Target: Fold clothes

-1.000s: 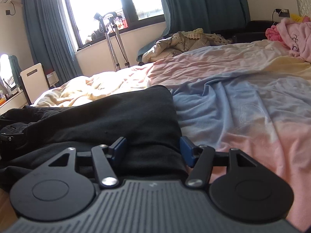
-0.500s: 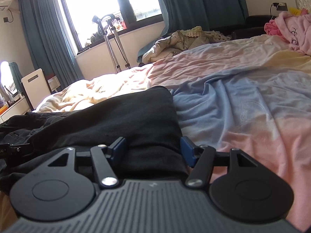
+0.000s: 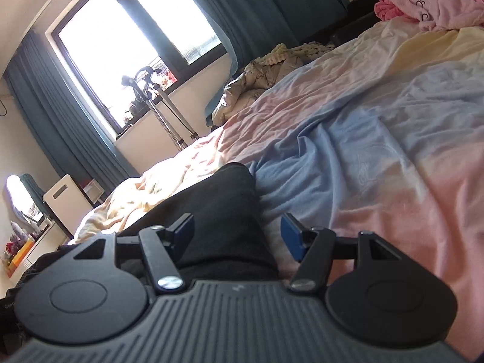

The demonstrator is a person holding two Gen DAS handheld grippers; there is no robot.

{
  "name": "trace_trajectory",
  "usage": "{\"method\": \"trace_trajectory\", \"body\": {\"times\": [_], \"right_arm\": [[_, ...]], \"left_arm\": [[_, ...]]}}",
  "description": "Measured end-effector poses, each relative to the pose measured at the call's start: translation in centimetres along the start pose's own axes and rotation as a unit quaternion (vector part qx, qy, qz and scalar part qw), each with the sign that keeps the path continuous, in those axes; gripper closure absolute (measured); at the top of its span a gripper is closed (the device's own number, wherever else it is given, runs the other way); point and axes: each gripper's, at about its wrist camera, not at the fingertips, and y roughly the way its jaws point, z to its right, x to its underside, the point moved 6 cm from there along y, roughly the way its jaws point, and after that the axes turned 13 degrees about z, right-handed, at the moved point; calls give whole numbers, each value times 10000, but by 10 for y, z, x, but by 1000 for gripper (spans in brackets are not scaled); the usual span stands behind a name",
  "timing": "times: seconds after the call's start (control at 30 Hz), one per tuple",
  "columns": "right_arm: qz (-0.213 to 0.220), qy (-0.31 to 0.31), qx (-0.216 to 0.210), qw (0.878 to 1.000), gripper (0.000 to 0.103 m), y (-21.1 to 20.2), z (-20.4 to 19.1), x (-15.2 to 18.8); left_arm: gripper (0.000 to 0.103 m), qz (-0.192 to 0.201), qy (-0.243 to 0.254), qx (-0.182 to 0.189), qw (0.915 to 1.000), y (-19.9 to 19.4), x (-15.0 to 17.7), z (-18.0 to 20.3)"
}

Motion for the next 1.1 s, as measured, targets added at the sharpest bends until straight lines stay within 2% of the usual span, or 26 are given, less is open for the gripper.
{"method": "trace_trajectory", "body": {"times": [0.1, 0.17, 0.27, 0.37, 0.43, 0.5, 0.57, 0.67, 0.73, 0.8, 0.87, 0.93, 1.0, 1.1], "right_arm": [[-669, 673, -298, 9950, 37, 19, 10, 14], [-681, 606, -379, 9951, 30, 22, 7, 17], [-623, 1086, -806, 9889, 13, 28, 2, 11], [-454, 1667, -1258, 9769, 13, 27, 1, 1], [-382, 1810, -1442, 9721, 13, 26, 0, -4], [-435, 1836, -1390, 9722, 13, 27, 0, -5], [-679, 1777, -1036, 9762, 15, 33, 3, 1], [-833, 1360, -715, 9846, 26, 36, 1, 8], [-928, 1072, -505, 9886, 26, 38, 0, 13], [-912, 711, -479, 9921, 25, 38, -10, 16], [-927, 684, -720, 9907, 20, 37, -17, 15], [-839, 815, -1063, 9874, 20, 33, -26, 8], [-600, 1189, -1543, 9790, 20, 26, -35, -5], [-414, 1555, -1952, 9675, 18, 20, -45, -19]], "left_arm": [[26, 14, 150, -41, 9999, 0, 2, 3], [26, 17, 221, -67, 9997, 0, 3, 5], [26, 13, 248, -91, 9996, 1, 3, 5], [26, 11, 272, -118, 9996, 1, 4, 6], [25, 12, 315, -147, 9994, 2, 5, 7], [25, 20, 352, -172, 9992, 4, 6, 8], [24, 31, 387, -187, 9991, 3, 6, 9], [24, 37, 429, -195, 9989, 3, 7, 10], [24, 35, 409, -197, 9990, 3, 7, 9], [24, 32, 404, -204, 9990, 3, 7, 9], [24, 27, 404, -216, 9989, 4, 7, 8], [24, 17, 402, -233, 9989, 4, 7, 9], [24, 9, 411, -244, 9989, 5, 7, 9], [24, -2, 403, -248, 9989, 5, 8, 9]]}}
